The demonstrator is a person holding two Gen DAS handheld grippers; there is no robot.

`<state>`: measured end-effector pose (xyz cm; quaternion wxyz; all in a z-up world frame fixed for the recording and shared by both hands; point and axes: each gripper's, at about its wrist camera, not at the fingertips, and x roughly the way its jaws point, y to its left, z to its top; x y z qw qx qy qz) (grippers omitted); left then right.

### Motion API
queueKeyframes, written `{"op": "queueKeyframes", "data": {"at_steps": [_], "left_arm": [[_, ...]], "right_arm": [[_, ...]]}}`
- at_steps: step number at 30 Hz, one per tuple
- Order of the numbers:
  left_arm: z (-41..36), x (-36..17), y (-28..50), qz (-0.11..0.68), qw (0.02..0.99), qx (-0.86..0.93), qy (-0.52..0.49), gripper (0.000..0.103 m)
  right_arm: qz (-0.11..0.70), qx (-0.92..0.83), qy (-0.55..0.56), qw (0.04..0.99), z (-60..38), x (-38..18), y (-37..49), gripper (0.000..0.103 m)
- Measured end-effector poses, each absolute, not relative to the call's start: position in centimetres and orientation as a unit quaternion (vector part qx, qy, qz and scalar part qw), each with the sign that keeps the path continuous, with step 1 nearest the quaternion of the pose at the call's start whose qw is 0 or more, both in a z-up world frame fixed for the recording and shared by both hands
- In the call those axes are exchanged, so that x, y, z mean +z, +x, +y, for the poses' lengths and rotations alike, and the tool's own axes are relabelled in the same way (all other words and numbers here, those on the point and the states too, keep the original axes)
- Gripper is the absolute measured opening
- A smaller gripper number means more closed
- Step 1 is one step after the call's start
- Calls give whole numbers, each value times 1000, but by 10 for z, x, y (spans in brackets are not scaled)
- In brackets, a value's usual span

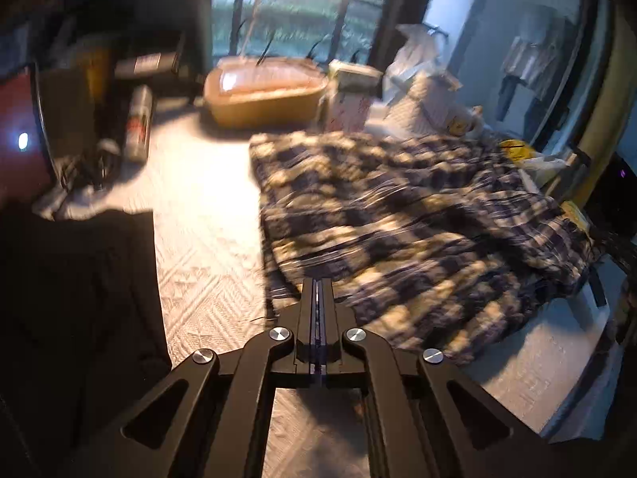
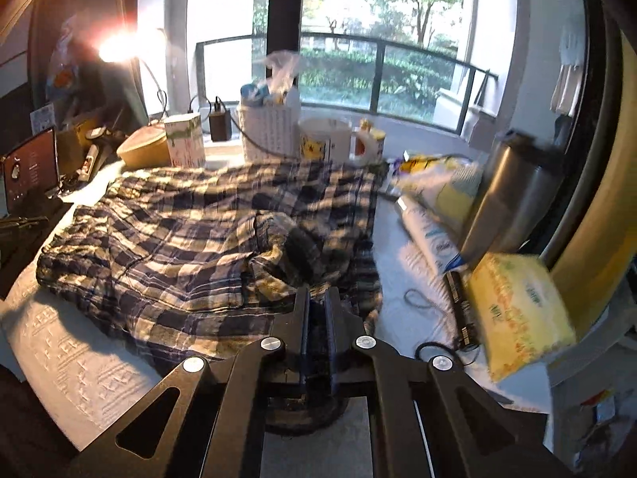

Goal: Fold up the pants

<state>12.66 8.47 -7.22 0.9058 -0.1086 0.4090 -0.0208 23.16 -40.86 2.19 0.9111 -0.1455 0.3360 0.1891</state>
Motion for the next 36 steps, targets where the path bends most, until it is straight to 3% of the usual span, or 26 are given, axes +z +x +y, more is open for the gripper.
{"op": "queueKeyframes", "data": {"at_steps": [1,4,16,19,20,22,24,25,26,31,34,36], "left_arm": [[87,-78,132,413,904,-18,-111,6],[90,-91,143,417,901,-13,-121,40],[83,-97,180,409,905,-13,-116,43],[79,-101,187,416,903,-9,-104,38],[77,-100,186,414,905,-10,-98,19],[69,-97,183,409,908,-23,-85,8],[65,-92,179,400,913,-32,-78,1],[62,-89,176,396,914,-38,-78,1],[60,-85,172,392,915,-46,-81,1],[59,-51,151,362,923,-76,-108,0],[63,-27,136,339,928,-90,-128,0],[68,-12,123,325,930,-100,-140,0]], "right_arm": [[332,185,-150,913,-408,24,229,7],[333,172,-150,915,-412,23,230,7],[370,165,-120,906,-425,2,261,7],[374,171,-112,905,-422,-1,271,7],[375,174,-111,904,-421,-3,274,8],[380,181,-110,901,-418,-6,277,8],[388,186,-111,896,-416,-11,280,30],[392,187,-112,894,-415,-14,281,70],[396,192,-109,891,-415,-17,282,93],[397,211,-110,887,-407,-21,278,91],[396,218,-125,883,-399,-21,274,69],[401,221,-147,877,-391,-25,270,67]]}}
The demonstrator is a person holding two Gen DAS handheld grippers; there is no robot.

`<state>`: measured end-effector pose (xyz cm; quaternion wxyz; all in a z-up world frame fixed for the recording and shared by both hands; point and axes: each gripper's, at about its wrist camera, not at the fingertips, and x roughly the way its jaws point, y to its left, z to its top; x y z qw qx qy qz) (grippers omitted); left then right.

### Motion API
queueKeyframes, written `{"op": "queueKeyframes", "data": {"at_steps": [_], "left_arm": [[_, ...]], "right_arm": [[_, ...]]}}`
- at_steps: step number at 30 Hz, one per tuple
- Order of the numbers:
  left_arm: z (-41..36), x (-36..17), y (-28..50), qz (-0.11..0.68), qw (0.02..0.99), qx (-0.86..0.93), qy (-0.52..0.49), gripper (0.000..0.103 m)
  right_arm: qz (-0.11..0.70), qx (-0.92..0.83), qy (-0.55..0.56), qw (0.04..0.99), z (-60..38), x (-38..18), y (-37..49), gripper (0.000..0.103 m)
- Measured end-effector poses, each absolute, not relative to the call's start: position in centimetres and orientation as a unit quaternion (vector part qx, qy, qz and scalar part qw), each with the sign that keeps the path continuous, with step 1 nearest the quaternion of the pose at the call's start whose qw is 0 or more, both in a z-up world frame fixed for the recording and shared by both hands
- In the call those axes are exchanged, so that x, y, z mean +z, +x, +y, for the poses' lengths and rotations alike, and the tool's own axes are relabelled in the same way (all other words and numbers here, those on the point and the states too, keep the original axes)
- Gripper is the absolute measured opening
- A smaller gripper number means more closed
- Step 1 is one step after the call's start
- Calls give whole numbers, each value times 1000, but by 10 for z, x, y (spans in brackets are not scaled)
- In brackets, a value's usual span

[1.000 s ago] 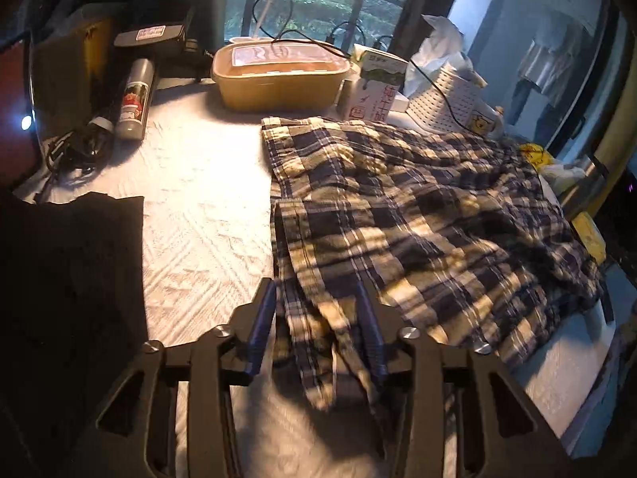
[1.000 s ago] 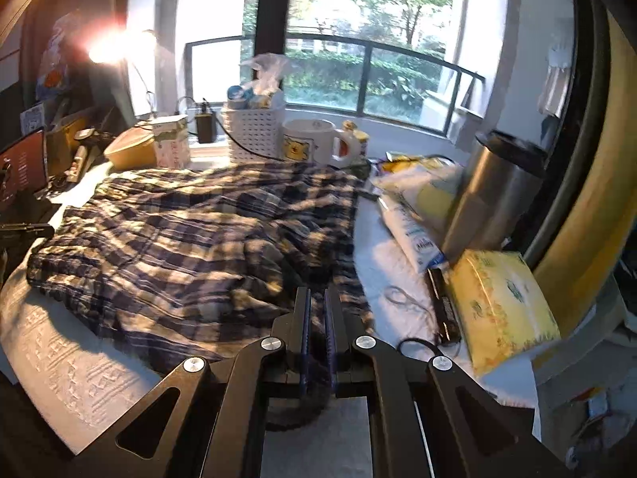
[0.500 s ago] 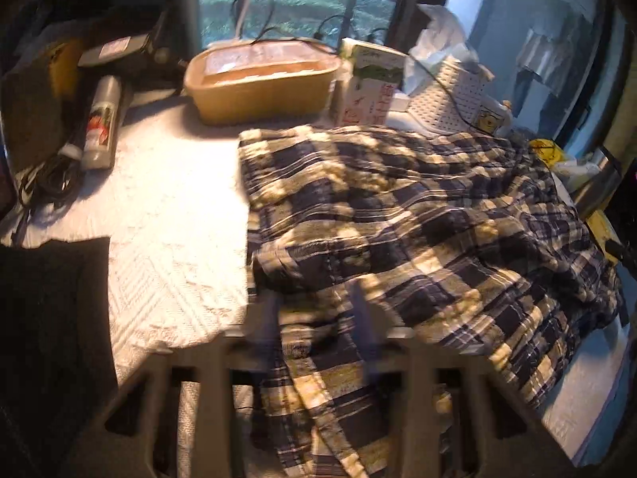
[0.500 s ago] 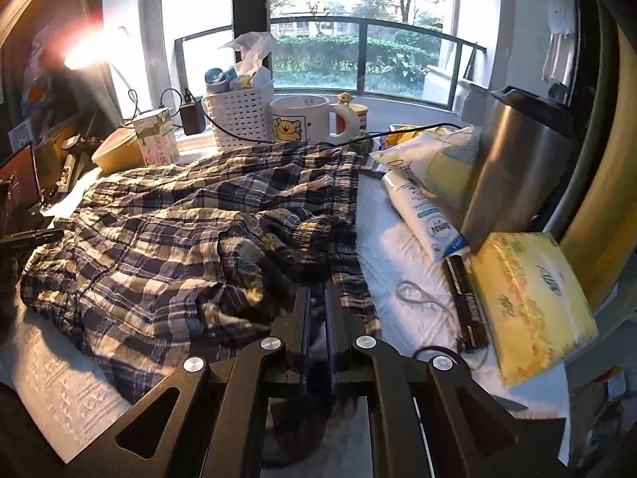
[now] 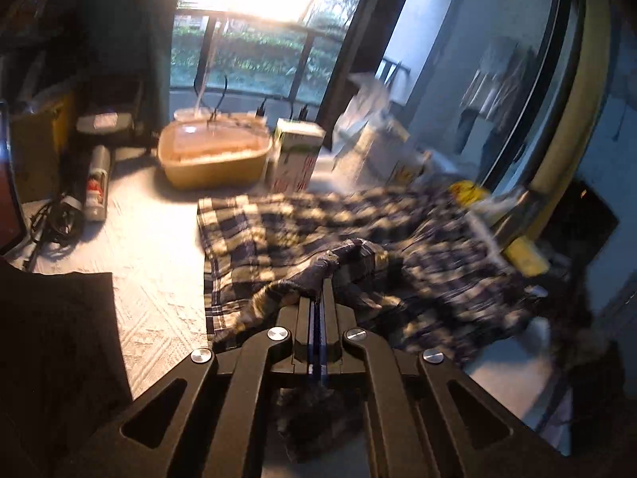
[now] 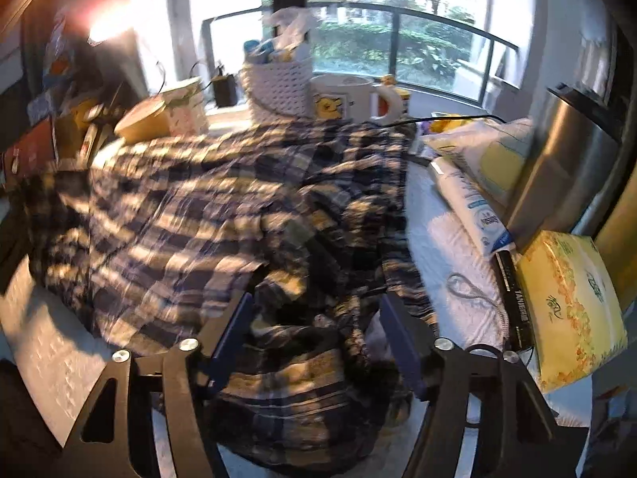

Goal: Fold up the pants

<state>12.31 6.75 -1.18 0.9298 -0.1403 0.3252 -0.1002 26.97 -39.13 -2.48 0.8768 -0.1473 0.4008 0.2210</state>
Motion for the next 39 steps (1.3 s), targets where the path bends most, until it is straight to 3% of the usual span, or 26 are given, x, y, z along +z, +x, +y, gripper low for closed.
{"op": "queueKeyframes", "data": {"at_steps": [1,3,5,14,17,19,23,30,33,35,39], "left_arm": [[69,-6,117,320,931,-104,-142,0],[70,3,105,310,934,-108,-143,0],[69,8,94,307,933,-118,-149,0],[56,51,37,278,936,-179,-119,0],[44,40,25,313,922,-209,-88,0],[36,12,23,360,898,-231,-102,0],[15,-45,13,446,856,-244,-88,0],[40,-83,16,492,853,-162,-67,2],[69,-80,23,475,867,-121,-88,16],[87,-72,28,454,880,-103,-98,34],[98,-60,59,423,896,-90,-98,35]], "right_arm": [[409,220,-165,870,-387,-30,268,66],[432,212,-203,853,-380,-46,266,44],[429,205,-203,856,-382,-49,262,8],[343,188,-140,910,-405,34,217,7],[335,187,-94,919,-425,48,202,7],[361,190,-40,912,-446,34,202,12],[398,158,-8,904,-465,-10,184,12],[395,125,-12,910,-476,-28,150,12],[376,103,-40,920,-473,-12,142,12],[364,104,-44,924,-474,-1,140,12],[385,117,-71,913,-466,3,149,12]]}}
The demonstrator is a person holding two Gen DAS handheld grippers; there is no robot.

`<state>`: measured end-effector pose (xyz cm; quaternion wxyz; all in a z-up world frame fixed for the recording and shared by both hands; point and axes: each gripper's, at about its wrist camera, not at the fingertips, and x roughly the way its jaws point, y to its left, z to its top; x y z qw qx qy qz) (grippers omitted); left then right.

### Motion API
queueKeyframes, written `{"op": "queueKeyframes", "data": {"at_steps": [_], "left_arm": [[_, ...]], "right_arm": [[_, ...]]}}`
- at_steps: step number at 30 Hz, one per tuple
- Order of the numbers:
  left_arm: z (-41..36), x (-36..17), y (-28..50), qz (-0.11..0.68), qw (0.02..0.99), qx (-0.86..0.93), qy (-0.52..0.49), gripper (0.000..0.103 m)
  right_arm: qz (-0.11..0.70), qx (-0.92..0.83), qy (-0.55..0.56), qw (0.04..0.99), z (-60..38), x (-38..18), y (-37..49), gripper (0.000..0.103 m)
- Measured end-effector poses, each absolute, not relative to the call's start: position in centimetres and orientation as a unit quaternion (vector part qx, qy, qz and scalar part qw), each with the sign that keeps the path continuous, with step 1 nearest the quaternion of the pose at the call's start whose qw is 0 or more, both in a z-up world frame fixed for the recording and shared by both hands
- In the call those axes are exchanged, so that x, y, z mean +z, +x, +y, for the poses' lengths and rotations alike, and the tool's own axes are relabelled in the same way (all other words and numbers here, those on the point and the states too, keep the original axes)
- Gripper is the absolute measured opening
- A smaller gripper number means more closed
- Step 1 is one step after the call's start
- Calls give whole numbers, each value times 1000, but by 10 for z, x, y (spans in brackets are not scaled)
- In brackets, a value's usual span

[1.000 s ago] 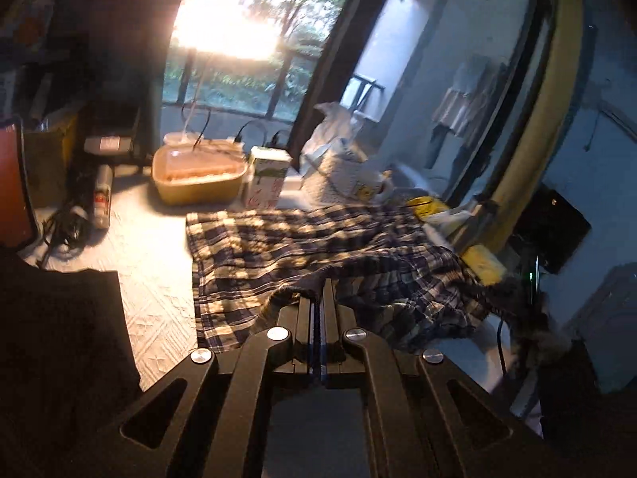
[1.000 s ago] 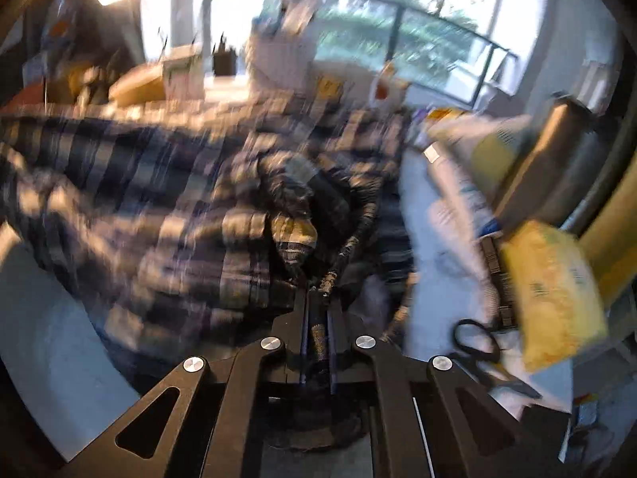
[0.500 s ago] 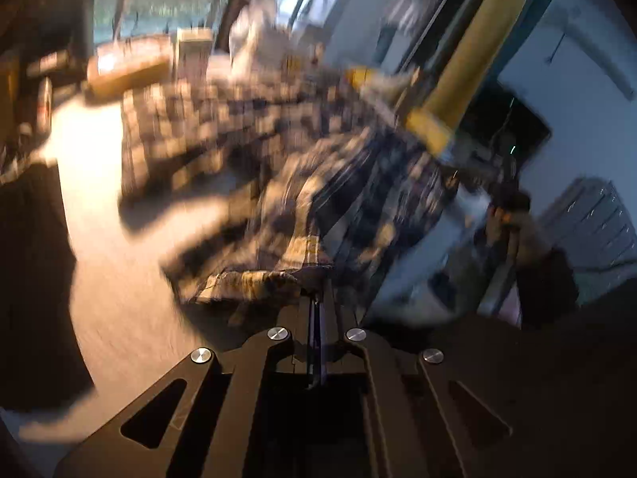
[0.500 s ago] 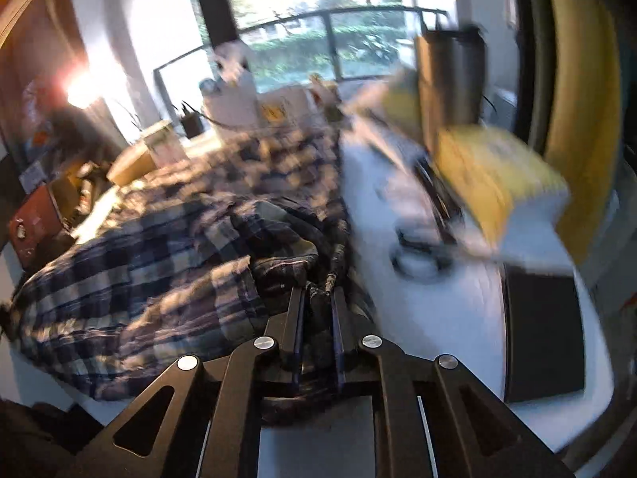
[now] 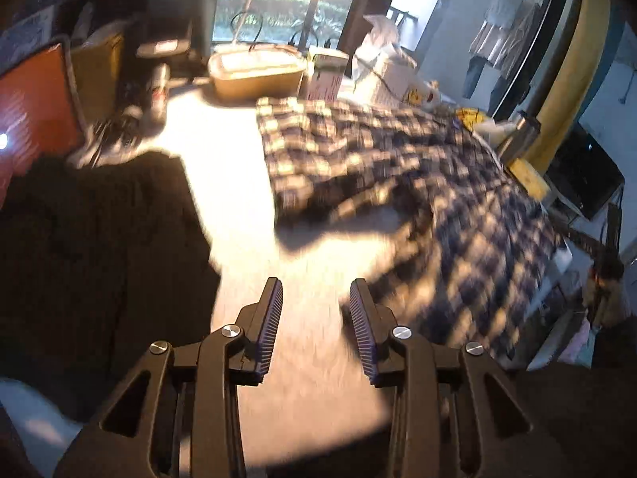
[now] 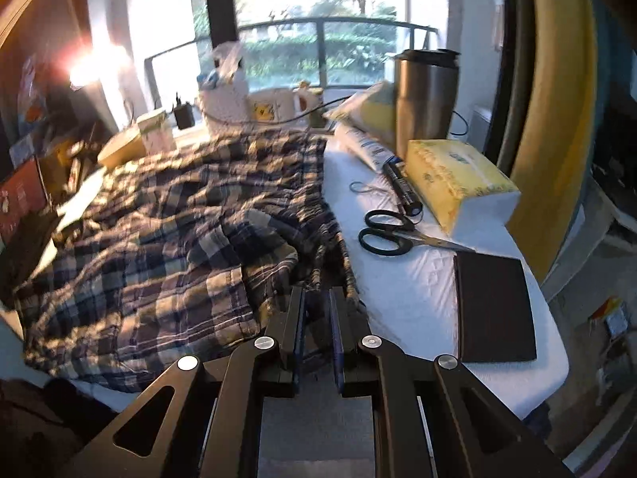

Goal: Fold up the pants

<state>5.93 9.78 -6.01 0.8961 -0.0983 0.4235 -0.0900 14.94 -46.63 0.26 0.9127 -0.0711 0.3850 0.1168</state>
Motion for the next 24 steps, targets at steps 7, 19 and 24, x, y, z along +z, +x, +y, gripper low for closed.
{"op": "queueKeyframes", "data": {"at_steps": [7,19,24], "left_arm": [[21,-69,133,432,878,-194,-69,35],[-51,-103,209,503,832,-232,9,15],[-41,-98,224,479,857,-190,28,4]], "right_arm": [[387,118,-76,911,-452,3,175,12],[401,130,-62,905,-456,-9,222,76],[398,146,-58,904,-454,-14,235,78]]}}
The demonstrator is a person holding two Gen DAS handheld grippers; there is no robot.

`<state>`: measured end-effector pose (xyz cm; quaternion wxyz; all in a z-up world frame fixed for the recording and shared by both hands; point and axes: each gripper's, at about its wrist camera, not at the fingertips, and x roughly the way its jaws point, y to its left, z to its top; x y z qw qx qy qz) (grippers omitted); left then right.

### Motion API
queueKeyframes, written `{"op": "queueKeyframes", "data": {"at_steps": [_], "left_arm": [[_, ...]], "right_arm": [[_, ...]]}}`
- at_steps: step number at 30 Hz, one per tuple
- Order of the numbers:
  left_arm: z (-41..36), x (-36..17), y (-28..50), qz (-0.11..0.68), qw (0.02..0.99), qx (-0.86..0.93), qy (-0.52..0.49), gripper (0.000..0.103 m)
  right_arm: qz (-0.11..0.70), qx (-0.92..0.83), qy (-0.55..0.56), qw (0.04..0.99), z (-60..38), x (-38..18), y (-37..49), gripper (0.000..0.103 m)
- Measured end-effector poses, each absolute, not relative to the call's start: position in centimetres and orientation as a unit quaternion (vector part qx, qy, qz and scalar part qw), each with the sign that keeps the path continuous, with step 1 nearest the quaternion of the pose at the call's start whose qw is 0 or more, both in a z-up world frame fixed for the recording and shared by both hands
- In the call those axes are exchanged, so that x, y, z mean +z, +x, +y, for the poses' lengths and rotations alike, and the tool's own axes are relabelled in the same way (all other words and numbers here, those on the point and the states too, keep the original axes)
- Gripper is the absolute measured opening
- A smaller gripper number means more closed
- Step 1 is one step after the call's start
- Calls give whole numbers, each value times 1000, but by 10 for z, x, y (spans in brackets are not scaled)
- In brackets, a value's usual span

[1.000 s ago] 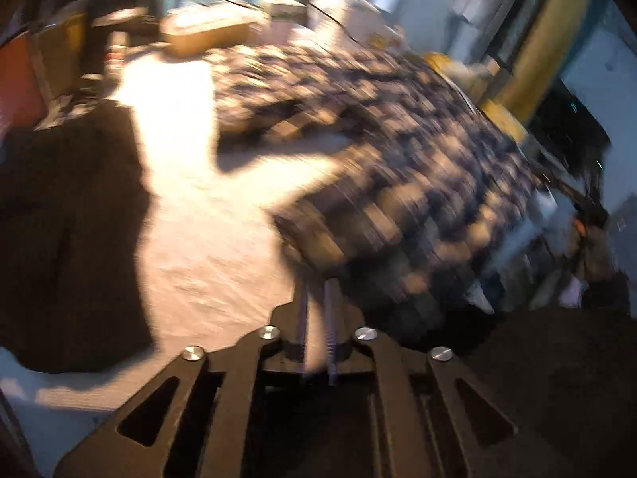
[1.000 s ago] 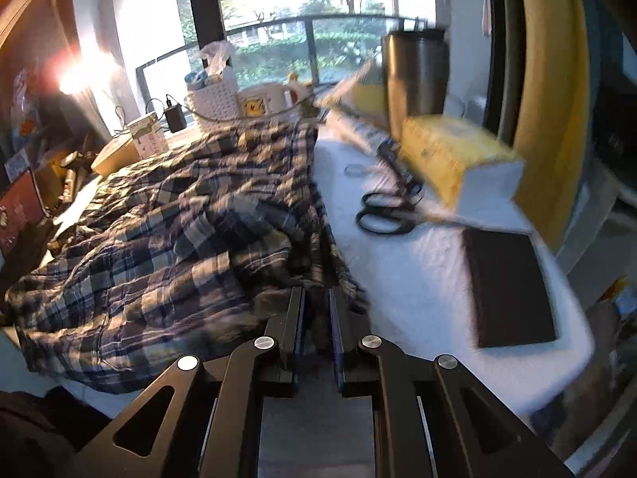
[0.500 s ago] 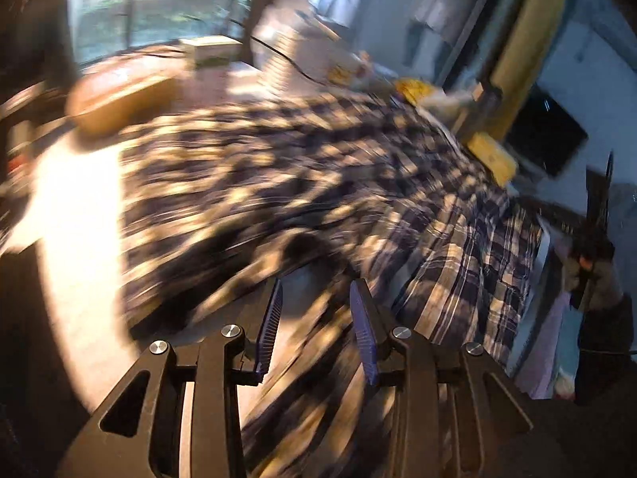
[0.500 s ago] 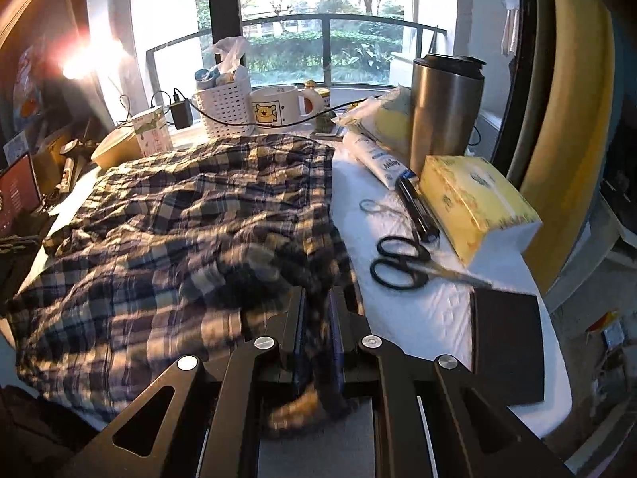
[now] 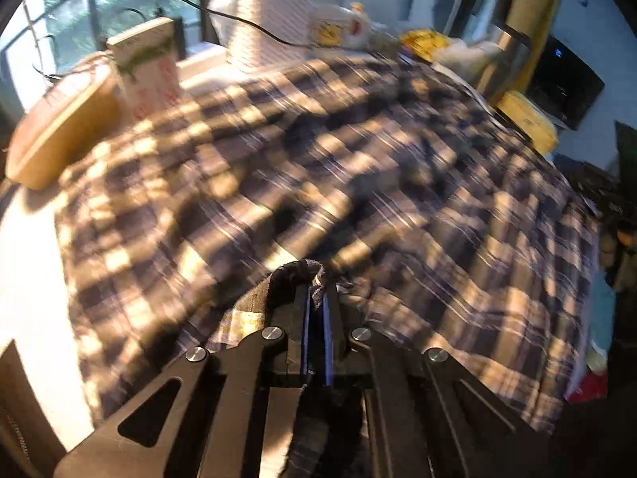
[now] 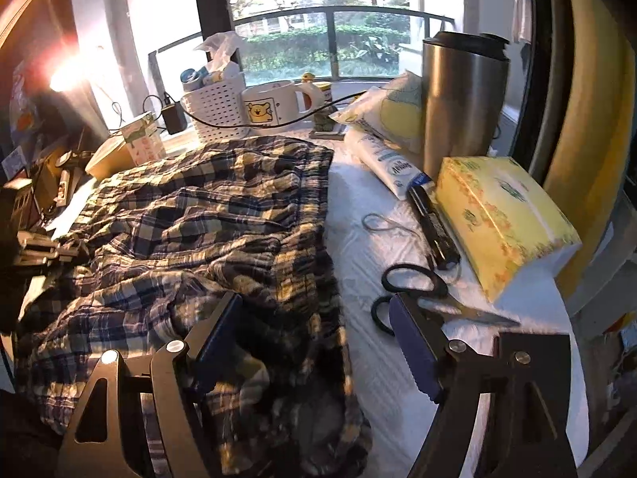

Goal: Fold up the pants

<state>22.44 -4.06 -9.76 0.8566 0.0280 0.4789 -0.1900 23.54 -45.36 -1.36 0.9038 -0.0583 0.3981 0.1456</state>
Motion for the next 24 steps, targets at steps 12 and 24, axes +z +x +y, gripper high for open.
{"op": "queueKeyframes", "data": {"at_steps": [12,24], "left_arm": [[-11,-81,272,450,881,-144,24,4],[37,-82,192,498,854,-147,6,6]], "right_arm": [[397,172,-65,899,-433,-16,257,78],[408,152,-80,897,-436,-11,274,78]]}}
